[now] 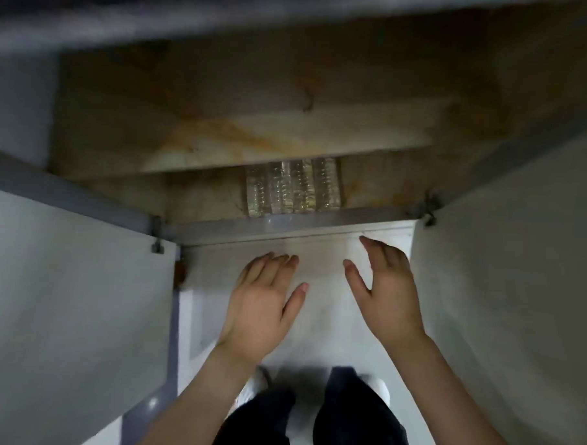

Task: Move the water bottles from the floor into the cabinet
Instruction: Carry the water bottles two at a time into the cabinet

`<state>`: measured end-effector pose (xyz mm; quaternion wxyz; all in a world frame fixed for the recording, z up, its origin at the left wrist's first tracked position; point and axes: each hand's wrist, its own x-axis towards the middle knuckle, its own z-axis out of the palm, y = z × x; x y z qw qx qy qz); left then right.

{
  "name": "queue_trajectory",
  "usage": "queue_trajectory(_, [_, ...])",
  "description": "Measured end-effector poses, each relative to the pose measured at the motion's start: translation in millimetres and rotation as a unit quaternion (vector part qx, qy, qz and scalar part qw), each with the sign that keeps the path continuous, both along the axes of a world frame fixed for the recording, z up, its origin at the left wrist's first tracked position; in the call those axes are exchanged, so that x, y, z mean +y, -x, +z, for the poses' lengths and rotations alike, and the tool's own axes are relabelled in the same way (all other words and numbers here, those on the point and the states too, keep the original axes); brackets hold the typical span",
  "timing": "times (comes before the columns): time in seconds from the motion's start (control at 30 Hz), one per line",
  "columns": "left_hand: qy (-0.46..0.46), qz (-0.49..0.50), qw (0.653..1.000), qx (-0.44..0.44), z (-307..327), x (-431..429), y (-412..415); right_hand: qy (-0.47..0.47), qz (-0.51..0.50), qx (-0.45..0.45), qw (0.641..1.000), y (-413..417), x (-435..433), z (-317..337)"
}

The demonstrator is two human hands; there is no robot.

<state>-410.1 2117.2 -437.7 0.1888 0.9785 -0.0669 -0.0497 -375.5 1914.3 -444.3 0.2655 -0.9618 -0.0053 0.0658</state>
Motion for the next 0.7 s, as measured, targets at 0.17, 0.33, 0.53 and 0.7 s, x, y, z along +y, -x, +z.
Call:
queue_trajectory(0.17, [0.025, -0.02, 0.999, 0.033, 214.4, -26.2, 36.6, 0.007, 0.03, 0.007, 1.0, 50.9, -11.5, 212.0])
queue_trajectory(0.33, [0.033, -0.034, 0.999, -0.002, 393.6, -38.8, 49.5, 0.052, 0.075, -0.019, 0.996, 80.7, -35.3, 384.9])
queue_trajectory(0.53, [0.043, -0.116, 0.984, -0.126, 506.4, -41.8, 47.8, 0.132, -0.002, -0.122, 0.984, 115.0, -66.4, 499.4])
queue_trajectory(0.7, [0.039, -0.236, 0.961, -0.141, 524.7, -48.5, 61.2, 0.174, -0.142, -0.123, 0.967, 192.8, -77.6, 518.1])
